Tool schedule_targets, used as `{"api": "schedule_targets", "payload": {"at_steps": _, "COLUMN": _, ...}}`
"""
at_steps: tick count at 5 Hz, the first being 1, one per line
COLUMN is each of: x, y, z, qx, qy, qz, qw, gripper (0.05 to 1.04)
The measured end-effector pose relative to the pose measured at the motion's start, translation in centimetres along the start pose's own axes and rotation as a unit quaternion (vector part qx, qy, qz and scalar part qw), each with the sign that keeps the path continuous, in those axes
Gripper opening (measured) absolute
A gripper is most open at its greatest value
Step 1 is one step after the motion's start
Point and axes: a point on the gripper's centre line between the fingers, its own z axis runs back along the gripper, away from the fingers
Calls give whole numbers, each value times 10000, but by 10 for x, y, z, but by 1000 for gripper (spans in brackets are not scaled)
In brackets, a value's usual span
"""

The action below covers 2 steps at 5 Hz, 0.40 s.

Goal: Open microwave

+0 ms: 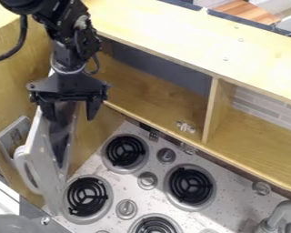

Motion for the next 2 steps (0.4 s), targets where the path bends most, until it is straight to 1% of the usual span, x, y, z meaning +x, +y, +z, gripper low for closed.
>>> {"api": "schedule_targets", "payload": {"at_steps": 2, "x": -1, "y": 1, "z": 0, "qx": 58, "qy": 50, "qz": -86, "qw": 9999, "gripper": 999}}
